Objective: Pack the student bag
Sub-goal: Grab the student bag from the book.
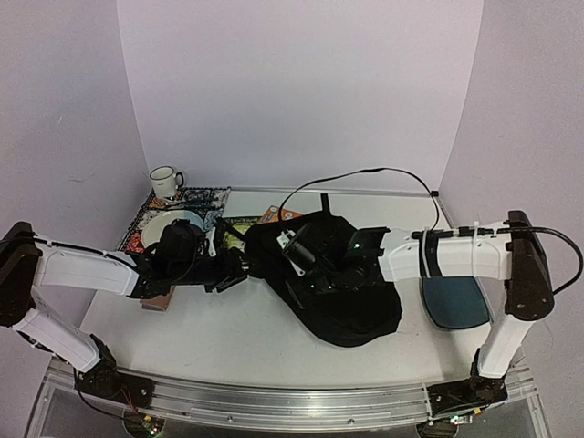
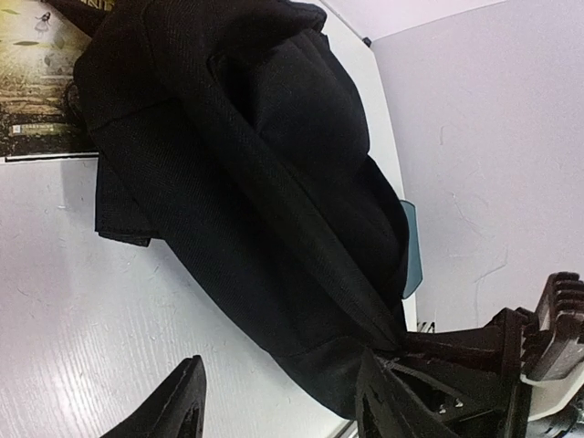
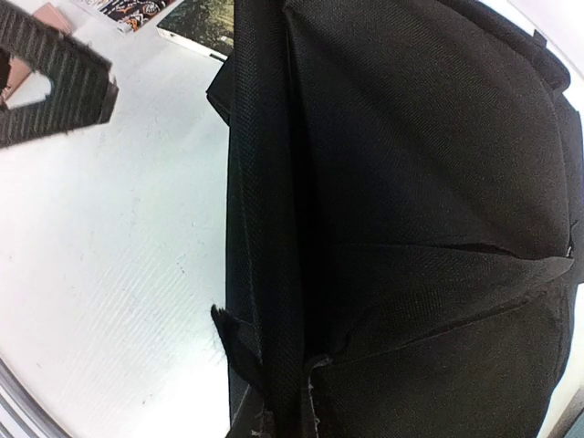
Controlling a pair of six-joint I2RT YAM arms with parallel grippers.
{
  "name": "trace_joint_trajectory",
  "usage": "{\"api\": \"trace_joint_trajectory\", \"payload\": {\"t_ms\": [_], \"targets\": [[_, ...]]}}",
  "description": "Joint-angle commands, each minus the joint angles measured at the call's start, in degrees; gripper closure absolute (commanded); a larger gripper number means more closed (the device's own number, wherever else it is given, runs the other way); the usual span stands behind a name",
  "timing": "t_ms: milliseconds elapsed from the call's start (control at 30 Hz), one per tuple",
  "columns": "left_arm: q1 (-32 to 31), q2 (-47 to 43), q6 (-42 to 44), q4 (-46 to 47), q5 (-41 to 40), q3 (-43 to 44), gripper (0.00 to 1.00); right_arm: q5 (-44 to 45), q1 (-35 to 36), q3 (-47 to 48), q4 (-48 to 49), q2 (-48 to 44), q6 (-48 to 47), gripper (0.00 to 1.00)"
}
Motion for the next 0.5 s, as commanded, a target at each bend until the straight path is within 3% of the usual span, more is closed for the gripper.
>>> {"api": "trace_joint_trajectory", "payload": {"t_ms": [0, 200, 467], "targets": [[-0.02, 0.36, 0.86, 1.50, -0.28, 1.09, 0.39, 1.06, -0.04, 0.84, 0.30, -5.01, -1.79, 1.00], [0.87, -4.75, 2.37, 1.42, -3.91, -2.33, 0.33, -3.31, -0.05, 3.08, 0.43, -12.80, -3.22, 1.00], [1.48, -18.81, 6.83, -1.21, -13.04, -6.61, 0.26, -14.43, -0.10, 8.53, 1.08, -22.30, -4.15, 1.00]]}}
